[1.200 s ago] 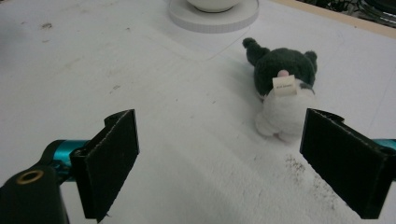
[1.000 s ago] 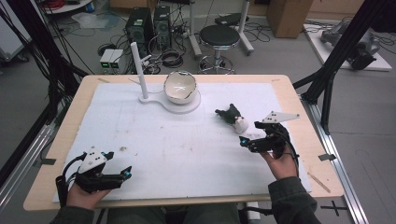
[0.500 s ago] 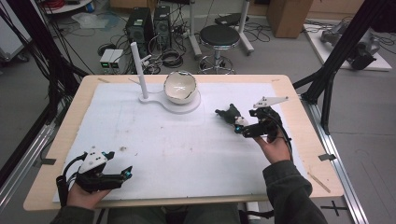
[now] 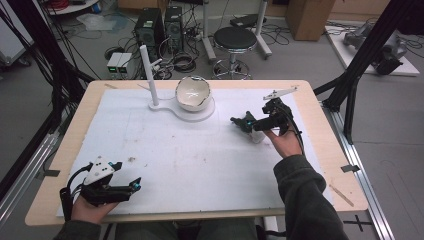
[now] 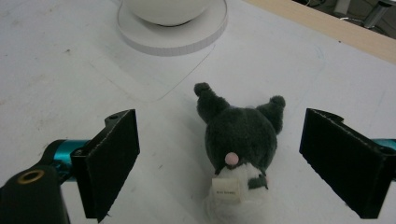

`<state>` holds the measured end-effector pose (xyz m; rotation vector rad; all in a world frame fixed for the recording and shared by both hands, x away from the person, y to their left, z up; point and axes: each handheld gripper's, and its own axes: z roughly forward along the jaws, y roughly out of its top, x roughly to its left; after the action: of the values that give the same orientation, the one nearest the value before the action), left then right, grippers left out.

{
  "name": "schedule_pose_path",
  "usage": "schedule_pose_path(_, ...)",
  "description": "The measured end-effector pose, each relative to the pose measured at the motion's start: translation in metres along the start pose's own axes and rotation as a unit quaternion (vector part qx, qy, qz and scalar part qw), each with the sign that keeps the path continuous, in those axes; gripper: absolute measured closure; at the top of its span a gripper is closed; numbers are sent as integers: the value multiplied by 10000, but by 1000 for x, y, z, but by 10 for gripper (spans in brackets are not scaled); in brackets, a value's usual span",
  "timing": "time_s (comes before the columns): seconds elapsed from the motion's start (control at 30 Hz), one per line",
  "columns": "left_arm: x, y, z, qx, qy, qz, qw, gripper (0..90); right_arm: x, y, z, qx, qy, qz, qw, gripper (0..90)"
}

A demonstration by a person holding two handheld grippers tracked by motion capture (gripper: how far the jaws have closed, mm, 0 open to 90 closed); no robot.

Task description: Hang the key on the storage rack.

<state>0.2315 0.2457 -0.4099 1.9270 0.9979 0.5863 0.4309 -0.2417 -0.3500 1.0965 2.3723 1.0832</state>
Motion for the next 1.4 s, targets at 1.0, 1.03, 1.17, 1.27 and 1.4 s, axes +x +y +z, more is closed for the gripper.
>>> schedule_pose_path(1.0, 2, 0, 1, 14, -33, 3, 10000, 179, -22, -10, 52, 977, -90, 136, 9951, 236)
schedule_pose_path(1.03, 2, 0, 0, 12, -41, 2, 10000, 180, -22, -10, 53, 1012, -94, 145, 9947, 237)
schedule_pose_path(1.17, 3, -1, 0, 25, -32, -6, 10000, 179, -23, -12, 58, 1107, -109, 145, 9937, 242)
schedule_pose_path(1.27, 3, -1, 0, 25, -32, -10, 10000, 180, -23, -12, 60, 1145, -116, 100, 9933, 252)
schedule_pose_path(1.4, 3, -1, 0, 31, -35, -6, 10000, 181, -24, -13, 65, 1254, -110, 182, 9919, 277)
